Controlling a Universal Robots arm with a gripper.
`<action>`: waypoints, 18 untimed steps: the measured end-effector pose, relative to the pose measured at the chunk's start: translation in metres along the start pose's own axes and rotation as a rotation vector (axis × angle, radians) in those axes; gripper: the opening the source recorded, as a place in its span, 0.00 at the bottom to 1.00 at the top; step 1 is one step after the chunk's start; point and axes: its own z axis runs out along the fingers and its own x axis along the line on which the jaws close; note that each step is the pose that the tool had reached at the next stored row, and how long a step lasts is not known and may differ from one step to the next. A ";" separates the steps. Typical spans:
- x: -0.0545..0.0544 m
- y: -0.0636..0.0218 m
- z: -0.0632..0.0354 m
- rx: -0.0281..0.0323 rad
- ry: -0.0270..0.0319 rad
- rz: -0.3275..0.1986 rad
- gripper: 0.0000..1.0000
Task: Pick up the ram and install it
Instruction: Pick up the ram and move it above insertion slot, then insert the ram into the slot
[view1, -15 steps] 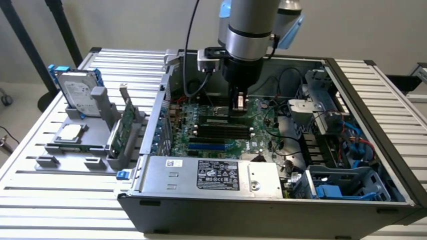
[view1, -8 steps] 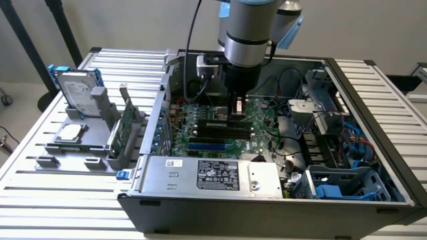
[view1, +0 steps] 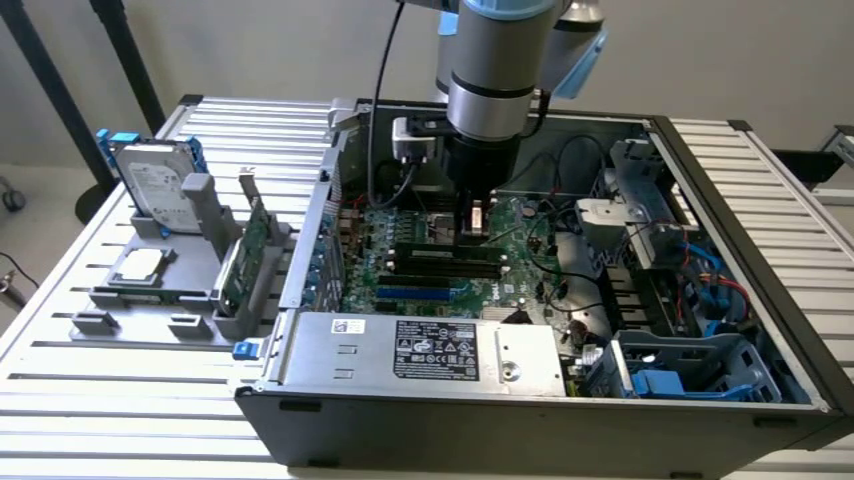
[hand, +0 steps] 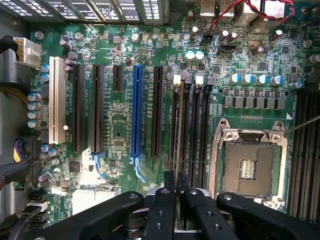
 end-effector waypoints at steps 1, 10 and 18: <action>0.000 0.0000 0.0001 0.0000 -0.0001 0.000 0.13; 0.000 0.0003 0.0002 0.0006 -0.0003 0.000 0.13; 0.000 0.0002 0.0020 0.0007 0.0031 0.000 0.13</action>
